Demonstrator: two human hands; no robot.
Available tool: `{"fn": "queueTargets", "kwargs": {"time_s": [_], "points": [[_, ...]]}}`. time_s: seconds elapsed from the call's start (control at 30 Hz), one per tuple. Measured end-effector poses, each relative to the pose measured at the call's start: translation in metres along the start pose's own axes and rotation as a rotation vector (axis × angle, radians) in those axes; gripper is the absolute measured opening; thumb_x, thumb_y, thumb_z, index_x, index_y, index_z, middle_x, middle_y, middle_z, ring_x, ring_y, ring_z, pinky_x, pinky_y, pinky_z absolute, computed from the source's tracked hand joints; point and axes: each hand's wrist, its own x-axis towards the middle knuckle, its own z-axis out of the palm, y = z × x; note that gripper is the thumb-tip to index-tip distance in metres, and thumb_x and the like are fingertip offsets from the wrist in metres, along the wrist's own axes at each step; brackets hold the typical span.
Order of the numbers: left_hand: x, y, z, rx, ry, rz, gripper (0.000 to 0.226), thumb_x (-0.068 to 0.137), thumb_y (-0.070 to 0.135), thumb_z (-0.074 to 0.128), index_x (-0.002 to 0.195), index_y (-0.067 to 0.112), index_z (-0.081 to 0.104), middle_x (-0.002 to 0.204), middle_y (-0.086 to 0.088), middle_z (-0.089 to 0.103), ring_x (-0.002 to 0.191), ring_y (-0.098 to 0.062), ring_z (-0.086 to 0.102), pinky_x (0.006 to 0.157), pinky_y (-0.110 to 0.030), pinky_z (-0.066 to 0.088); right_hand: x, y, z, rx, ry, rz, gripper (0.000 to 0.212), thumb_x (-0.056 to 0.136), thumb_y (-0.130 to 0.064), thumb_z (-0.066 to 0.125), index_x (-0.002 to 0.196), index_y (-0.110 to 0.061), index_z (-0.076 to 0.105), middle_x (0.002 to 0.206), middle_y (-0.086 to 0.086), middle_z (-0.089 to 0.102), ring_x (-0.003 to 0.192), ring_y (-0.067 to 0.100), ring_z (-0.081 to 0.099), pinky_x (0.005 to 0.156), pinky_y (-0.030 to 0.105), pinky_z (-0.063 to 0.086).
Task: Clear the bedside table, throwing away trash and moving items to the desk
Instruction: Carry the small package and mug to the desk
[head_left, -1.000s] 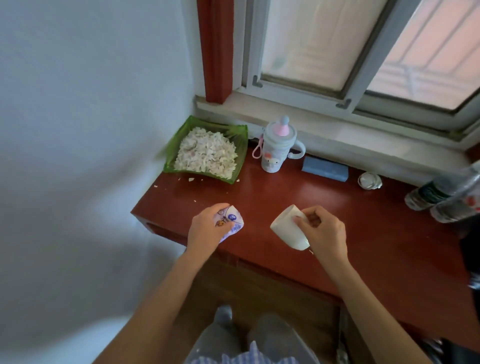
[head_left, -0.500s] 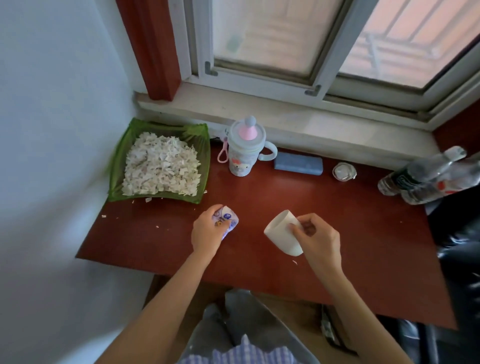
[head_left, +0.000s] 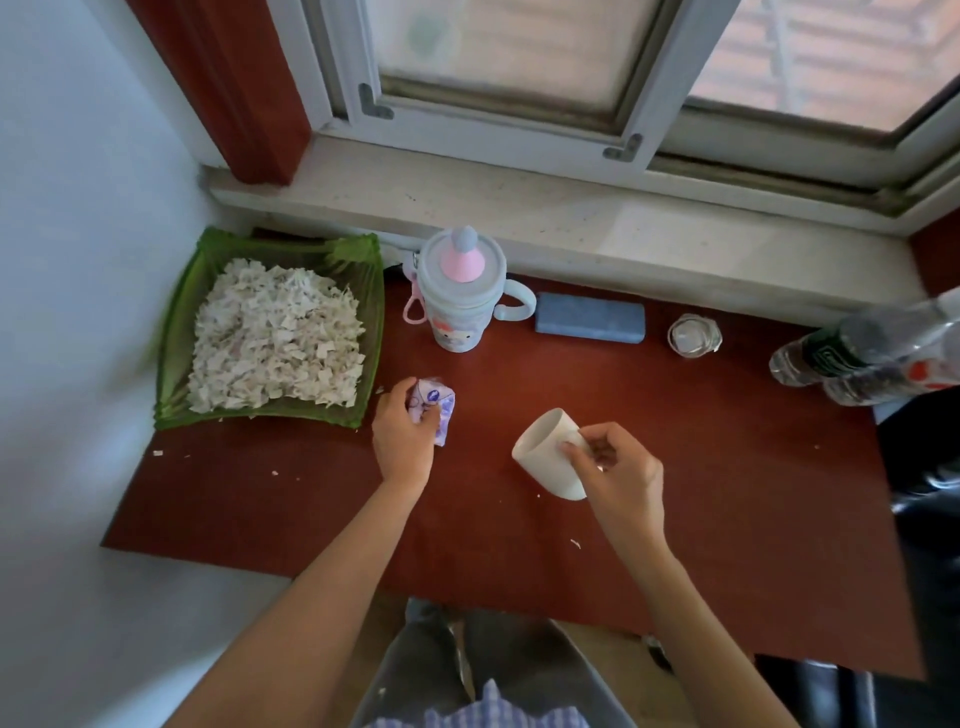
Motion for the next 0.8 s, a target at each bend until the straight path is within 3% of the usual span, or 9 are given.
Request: {"fn": "queueTargets", "kwargs": {"time_s": [0.2,0.43,0.57,0.8], "points": [[-0.006,-0.003,-0.004,0.295,0.001,-0.007,0.044,0.078,0.030,0.070,0.118,0.019,0.058,0.114,-0.004,0.061,0.103,-0.028,0.058,0.074,-0.039,0.047,0.011,0.003,-0.001,0.047,-0.012,0.032,0.007,0.080,-0.020,0.070,0.080,-0.024,0.065,0.078,-0.012,0.066,0.073,0.006,0.059,0.065,0.025,0.048],[-0.038,-0.016,-0.023,0.512,0.005,0.221,0.050,0.082,0.037,0.065,0.122,0.009,0.055,0.115,-0.011,0.060,0.100,-0.031,0.057,0.071,-0.040,0.052,0.017,0.003,0.002,0.038,0.001,0.073,0.005,0.081,-0.022,0.070,0.081,-0.024,0.065,0.078,-0.012,0.065,0.075,0.005,0.059,0.066,0.025,0.048],[-0.061,-0.047,-0.041,0.691,-0.051,0.394,0.054,0.082,0.036,0.067,0.125,0.005,0.054,0.121,-0.014,0.061,0.111,-0.032,0.057,0.085,-0.042,0.053,0.021,-0.002,0.009,0.028,0.022,0.085,0.005,0.081,-0.024,0.069,0.083,-0.024,0.065,0.080,-0.013,0.065,0.077,0.004,0.059,0.068,0.025,0.048],[-0.067,-0.084,-0.066,0.938,-0.195,0.478,0.069,0.080,0.052,0.064,0.134,0.012,0.050,0.140,-0.014,0.051,0.130,-0.035,0.046,0.099,-0.050,0.045,0.038,-0.017,0.025,-0.014,0.057,0.051,0.006,0.083,-0.026,0.067,0.088,-0.024,0.064,0.081,-0.013,0.063,0.075,0.002,0.057,0.067,0.024,0.045]]}}
